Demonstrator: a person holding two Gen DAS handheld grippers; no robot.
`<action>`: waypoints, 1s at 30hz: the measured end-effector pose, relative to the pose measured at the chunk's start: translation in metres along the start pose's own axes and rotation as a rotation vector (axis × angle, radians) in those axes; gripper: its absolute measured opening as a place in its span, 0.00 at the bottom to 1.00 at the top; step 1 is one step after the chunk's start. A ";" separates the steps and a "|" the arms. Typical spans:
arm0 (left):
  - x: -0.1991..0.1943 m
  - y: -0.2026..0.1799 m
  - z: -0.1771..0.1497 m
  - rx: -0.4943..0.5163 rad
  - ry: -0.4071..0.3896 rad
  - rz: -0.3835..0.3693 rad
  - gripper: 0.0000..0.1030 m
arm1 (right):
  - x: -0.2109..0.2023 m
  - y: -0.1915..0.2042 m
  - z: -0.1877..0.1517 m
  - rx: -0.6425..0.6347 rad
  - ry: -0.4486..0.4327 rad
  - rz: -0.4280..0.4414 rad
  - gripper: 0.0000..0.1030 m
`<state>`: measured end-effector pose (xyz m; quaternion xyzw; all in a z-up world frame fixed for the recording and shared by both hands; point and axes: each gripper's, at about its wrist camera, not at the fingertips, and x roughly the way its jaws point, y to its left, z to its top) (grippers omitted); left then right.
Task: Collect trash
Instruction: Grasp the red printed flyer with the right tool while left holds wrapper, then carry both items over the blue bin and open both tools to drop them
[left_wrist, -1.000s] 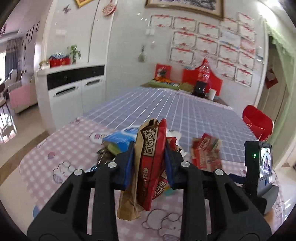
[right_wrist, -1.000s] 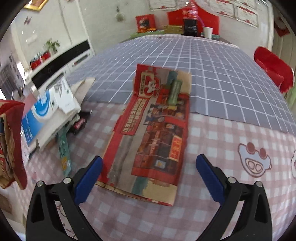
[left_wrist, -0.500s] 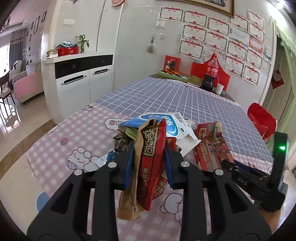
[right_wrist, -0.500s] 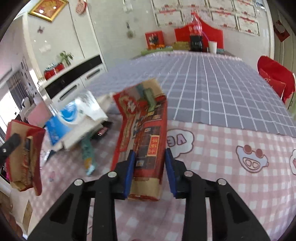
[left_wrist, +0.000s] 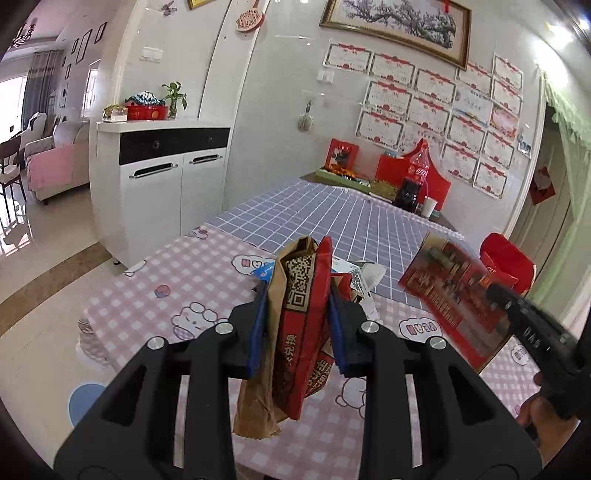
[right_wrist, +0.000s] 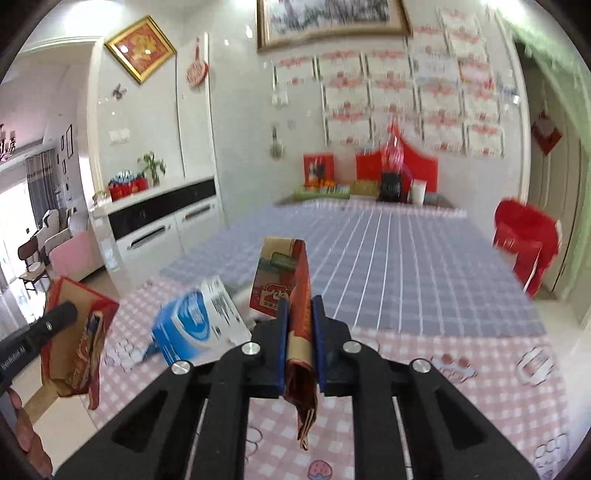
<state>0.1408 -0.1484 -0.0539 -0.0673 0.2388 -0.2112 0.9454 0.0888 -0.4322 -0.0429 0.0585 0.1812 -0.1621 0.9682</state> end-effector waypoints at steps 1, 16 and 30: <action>-0.005 0.002 0.000 -0.003 -0.005 -0.003 0.29 | -0.007 0.006 0.002 -0.013 -0.011 0.002 0.12; -0.083 0.140 0.003 -0.151 -0.096 0.218 0.29 | -0.023 0.207 0.007 -0.139 0.036 0.507 0.12; -0.079 0.362 -0.064 -0.447 0.089 0.636 0.28 | 0.030 0.444 -0.075 -0.373 0.321 0.838 0.12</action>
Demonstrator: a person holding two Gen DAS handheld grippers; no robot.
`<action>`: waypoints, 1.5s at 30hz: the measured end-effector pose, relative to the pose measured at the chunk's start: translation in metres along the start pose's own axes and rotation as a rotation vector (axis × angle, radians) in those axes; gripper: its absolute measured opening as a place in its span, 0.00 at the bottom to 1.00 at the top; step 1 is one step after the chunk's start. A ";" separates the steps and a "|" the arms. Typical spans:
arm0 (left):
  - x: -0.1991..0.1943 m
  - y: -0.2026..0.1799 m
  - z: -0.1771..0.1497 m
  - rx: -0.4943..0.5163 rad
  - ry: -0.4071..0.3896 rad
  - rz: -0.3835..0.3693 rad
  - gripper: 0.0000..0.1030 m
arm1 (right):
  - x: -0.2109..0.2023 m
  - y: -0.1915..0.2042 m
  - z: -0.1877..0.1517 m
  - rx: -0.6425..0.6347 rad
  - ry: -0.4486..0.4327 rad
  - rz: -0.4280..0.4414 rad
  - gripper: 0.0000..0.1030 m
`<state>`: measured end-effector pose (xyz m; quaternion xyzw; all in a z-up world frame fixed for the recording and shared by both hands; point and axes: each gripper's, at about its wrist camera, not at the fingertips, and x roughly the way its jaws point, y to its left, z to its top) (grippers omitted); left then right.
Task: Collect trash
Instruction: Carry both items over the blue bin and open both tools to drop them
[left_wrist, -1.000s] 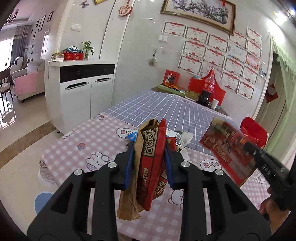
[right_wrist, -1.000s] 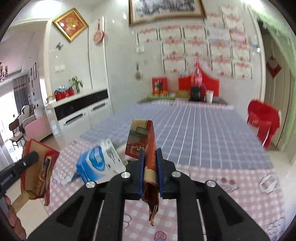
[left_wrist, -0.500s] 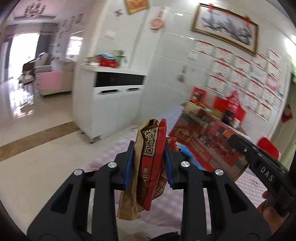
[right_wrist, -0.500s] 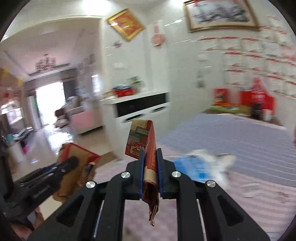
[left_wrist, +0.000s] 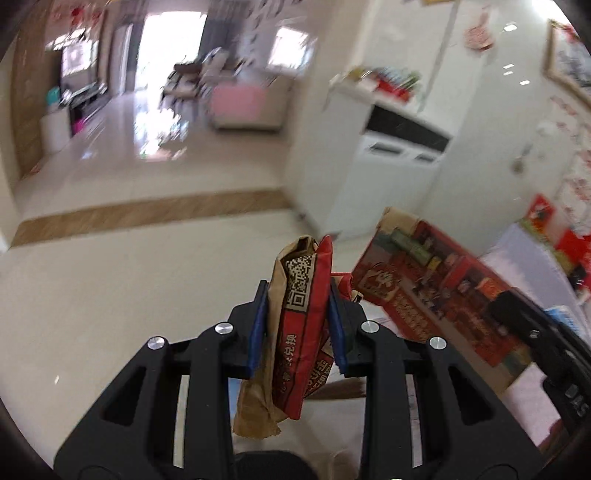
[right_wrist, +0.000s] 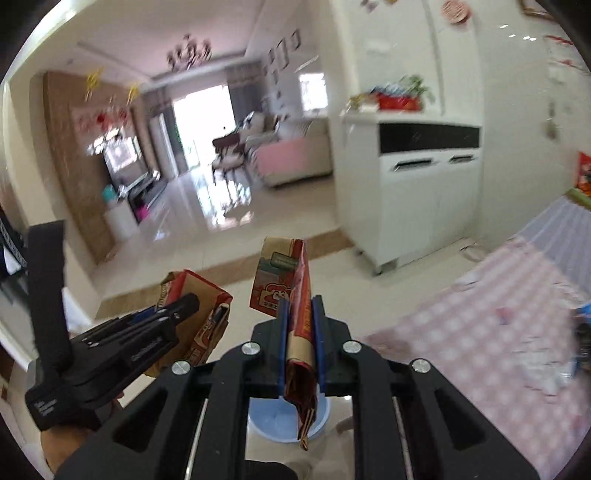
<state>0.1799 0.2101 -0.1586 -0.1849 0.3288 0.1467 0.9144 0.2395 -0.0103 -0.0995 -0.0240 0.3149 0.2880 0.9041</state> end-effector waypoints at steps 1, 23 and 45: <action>0.015 0.009 -0.002 -0.015 0.035 0.021 0.29 | 0.011 0.000 -0.001 -0.005 0.016 0.003 0.12; 0.118 0.042 -0.020 -0.044 0.243 0.125 0.66 | 0.171 0.018 -0.046 -0.011 0.251 -0.002 0.12; 0.079 0.070 0.007 -0.114 0.162 0.189 0.73 | 0.177 0.046 -0.025 0.041 0.235 0.048 0.46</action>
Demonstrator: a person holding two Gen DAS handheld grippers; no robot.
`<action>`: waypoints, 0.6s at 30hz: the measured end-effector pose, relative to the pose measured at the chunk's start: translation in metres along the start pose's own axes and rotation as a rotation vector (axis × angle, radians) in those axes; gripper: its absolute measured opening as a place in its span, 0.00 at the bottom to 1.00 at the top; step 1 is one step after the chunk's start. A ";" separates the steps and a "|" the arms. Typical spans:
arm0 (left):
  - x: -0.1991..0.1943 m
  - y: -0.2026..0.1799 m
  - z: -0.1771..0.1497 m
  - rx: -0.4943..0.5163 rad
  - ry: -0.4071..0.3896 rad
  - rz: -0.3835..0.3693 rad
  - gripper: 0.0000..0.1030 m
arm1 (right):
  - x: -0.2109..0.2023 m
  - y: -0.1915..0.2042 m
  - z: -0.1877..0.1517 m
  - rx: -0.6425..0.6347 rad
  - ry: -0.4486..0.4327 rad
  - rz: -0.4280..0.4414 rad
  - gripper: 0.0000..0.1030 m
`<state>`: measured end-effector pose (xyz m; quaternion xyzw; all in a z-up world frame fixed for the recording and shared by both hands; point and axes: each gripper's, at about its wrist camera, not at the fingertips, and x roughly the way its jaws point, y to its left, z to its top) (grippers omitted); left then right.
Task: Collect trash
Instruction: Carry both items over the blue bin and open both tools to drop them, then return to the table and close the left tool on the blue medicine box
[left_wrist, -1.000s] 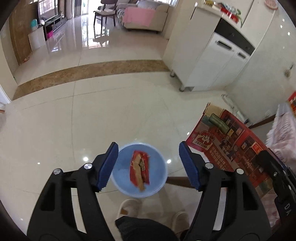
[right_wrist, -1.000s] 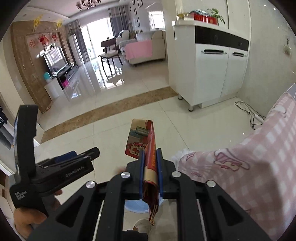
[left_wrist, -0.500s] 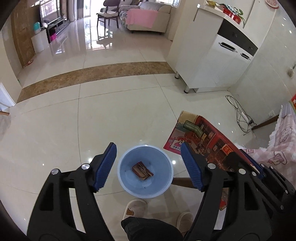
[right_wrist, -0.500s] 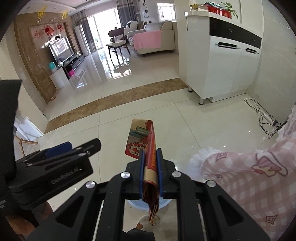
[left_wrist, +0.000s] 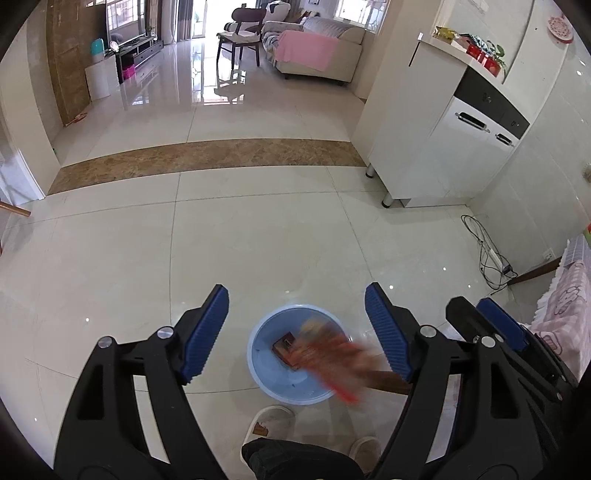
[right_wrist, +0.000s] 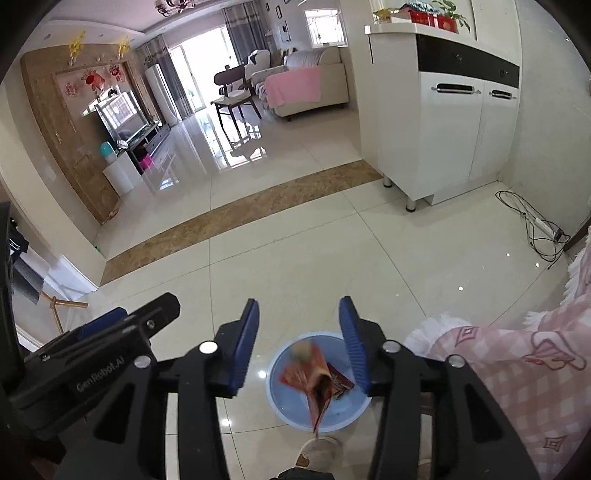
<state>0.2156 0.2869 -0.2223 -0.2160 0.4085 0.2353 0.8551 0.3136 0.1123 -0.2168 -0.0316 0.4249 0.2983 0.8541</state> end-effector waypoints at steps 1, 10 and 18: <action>-0.002 -0.001 0.001 0.000 -0.004 -0.002 0.73 | -0.006 -0.001 0.000 0.000 -0.008 -0.009 0.49; -0.052 -0.032 -0.001 0.087 -0.080 -0.065 0.73 | -0.084 -0.023 -0.001 0.015 -0.134 -0.101 0.62; -0.124 -0.092 -0.018 0.212 -0.173 -0.223 0.76 | -0.192 -0.061 -0.023 0.061 -0.285 -0.234 0.68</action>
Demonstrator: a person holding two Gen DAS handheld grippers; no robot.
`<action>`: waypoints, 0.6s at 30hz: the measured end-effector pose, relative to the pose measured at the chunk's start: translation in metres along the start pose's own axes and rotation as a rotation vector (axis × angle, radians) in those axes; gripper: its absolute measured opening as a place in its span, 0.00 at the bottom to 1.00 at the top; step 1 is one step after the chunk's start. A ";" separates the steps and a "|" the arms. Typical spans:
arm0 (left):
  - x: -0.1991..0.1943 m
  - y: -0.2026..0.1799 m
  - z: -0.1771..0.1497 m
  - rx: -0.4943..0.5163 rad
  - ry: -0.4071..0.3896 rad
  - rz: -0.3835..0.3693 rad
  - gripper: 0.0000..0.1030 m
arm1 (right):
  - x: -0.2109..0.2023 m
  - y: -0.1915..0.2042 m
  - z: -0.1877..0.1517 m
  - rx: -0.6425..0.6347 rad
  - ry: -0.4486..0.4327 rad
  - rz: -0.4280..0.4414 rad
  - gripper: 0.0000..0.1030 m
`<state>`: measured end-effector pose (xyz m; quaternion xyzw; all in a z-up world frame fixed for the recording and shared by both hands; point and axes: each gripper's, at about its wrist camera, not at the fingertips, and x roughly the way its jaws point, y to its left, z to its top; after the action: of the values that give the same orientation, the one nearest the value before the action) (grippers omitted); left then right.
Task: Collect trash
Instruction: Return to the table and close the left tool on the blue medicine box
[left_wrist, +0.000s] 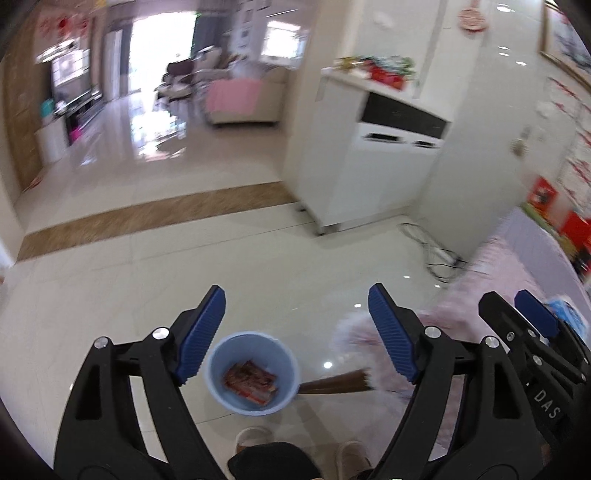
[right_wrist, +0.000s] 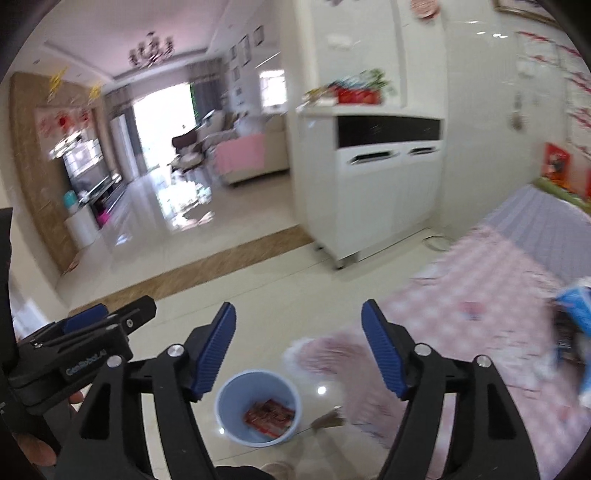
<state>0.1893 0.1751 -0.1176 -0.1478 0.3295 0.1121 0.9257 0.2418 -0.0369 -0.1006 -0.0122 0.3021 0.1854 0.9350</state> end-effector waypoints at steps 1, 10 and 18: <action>-0.007 -0.016 -0.001 0.024 -0.009 -0.036 0.77 | -0.010 -0.008 0.000 0.010 -0.012 -0.017 0.69; -0.034 -0.154 -0.024 0.172 0.044 -0.366 0.77 | -0.112 -0.121 -0.031 0.138 -0.112 -0.281 0.74; -0.030 -0.272 -0.068 0.284 0.131 -0.500 0.77 | -0.169 -0.226 -0.077 0.296 -0.120 -0.473 0.75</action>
<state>0.2105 -0.1048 -0.0940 -0.1004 0.3545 -0.1768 0.9127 0.1519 -0.3152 -0.0871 0.0654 0.2590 -0.0837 0.9600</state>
